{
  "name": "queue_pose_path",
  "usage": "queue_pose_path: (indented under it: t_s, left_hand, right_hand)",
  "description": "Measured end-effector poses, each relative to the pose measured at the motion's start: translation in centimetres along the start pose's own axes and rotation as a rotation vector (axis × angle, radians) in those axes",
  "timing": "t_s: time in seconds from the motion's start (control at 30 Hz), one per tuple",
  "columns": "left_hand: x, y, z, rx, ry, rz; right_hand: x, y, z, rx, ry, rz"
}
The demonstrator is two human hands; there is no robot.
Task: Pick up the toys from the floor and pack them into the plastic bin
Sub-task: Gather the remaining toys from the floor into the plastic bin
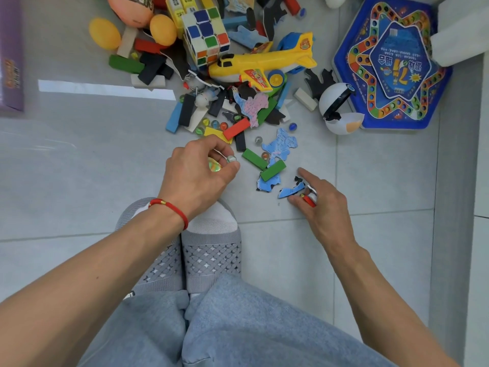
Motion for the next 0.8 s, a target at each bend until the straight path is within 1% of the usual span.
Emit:
queue_pose_path:
  t_s: [0.1, 0.17, 0.23, 0.3, 0.4, 0.47, 0.5, 0.57, 0.63, 0.7, 0.8]
  left_hand:
    - [0.2, 0.0, 0.3, 0.011, 0.003, -0.015]
    - [0.3, 0.0, 0.5, 0.025, -0.009, -0.026]
    - [0.2, -0.1, 0.7, 0.029, -0.007, -0.027]
    - [0.4, -0.3, 0.6, 0.022, -0.009, -0.023]
    - [1.3, -1.0, 0.6, 0.029, -0.050, -0.013]
    - [2.1, -1.8, 0.8, 0.067, -0.098, -0.007]
    - [2.6, -2.2, 0.8, 0.099, -0.146, -0.008]
    - [3.7, -3.5, 0.6, 0.193, -0.322, -0.033]
    - [5.4, -5.1, -0.1, 0.270, -0.483, -0.079]
    - [7.6, -7.3, -1.1, 0.301, -0.583, -0.145]
    - [12.2, -11.3, -2.9, 0.315, -0.753, -0.284]
  right_hand:
    - [-0.5, -0.2, 0.0, 0.090, -0.072, -0.099]
    - [-0.3, 0.0, -0.2, 0.100, -0.025, -0.102]
    - [0.1, 0.7, -0.2, 0.044, 0.016, -0.078]
    - [0.3, 1.4, -0.2, -0.022, -0.009, -0.055]
    - [0.4, 1.6, -0.2, -0.064, -0.055, -0.040]
    - [0.3, 1.2, -0.5, -0.096, -0.007, -0.016]
    - [0.5, 0.7, -0.5, -0.140, 0.054, 0.007]
    - [1.3, -0.7, -0.1, -0.236, 0.232, 0.082]
    - [2.3, -2.6, 1.3, -0.253, 0.444, 0.208]
    - [3.3, -4.7, 4.1, -0.204, 0.572, 0.371]
    - [5.0, -7.7, 10.7, -0.102, 0.619, 0.608]
Point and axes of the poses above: each hand's wrist, its own y-axis towards the middle knuckle, its own x-axis out of the back of the hand, z = x × y, the point moved 3 cm from there along y, towards the middle knuckle, and after that the axes turned 13 degrees about -x, right-handed, at the moved point
